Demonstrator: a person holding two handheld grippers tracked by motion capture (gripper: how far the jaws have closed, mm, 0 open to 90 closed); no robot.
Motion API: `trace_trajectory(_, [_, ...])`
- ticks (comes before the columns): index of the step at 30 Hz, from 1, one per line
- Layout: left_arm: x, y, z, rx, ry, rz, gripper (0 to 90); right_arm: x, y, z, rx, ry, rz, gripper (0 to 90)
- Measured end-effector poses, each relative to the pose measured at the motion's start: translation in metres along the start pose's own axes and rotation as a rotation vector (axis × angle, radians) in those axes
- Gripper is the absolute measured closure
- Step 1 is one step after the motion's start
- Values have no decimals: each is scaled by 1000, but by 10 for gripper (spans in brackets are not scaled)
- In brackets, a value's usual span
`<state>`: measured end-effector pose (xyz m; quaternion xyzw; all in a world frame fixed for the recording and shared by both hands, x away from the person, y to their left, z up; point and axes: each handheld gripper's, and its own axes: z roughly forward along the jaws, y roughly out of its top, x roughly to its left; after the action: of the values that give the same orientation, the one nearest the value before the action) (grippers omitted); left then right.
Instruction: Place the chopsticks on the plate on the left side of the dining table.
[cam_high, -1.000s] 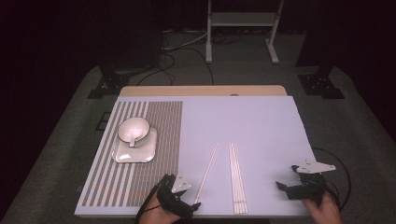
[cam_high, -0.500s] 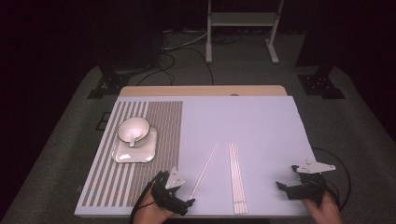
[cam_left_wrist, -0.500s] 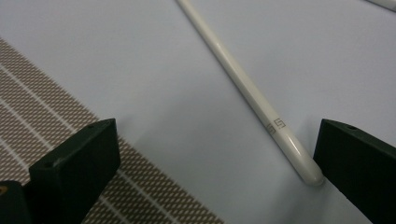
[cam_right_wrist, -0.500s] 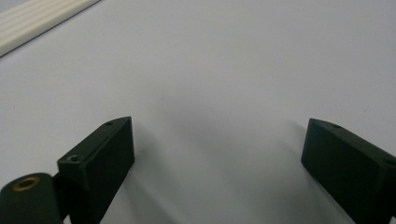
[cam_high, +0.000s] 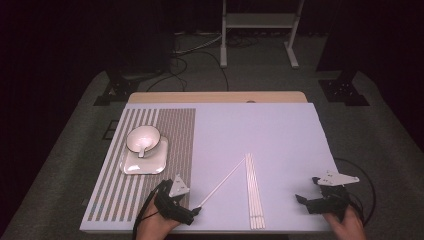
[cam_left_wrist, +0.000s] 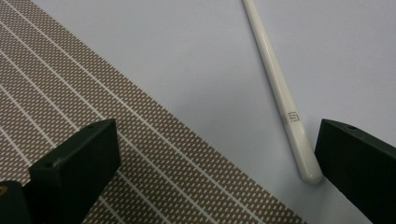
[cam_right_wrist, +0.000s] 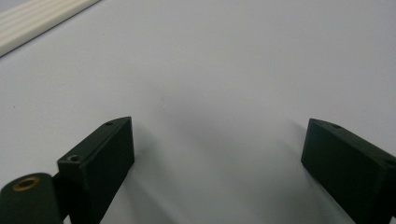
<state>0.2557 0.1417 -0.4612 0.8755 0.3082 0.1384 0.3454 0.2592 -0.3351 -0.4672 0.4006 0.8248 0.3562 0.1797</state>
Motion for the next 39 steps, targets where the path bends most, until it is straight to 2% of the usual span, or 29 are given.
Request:
trace_trajectory(23, [24,-4,-4,1,46,-23,0,0,0,0,0,0,0,80])
trace_trajectory(25, [26,-5,-4,-2,35,-34,0,0,0,0,1,0,0,80])
trace_trajectory(39, [25,-4,-3,-4,32,-29,0,0,0,0,0,0,0,80])
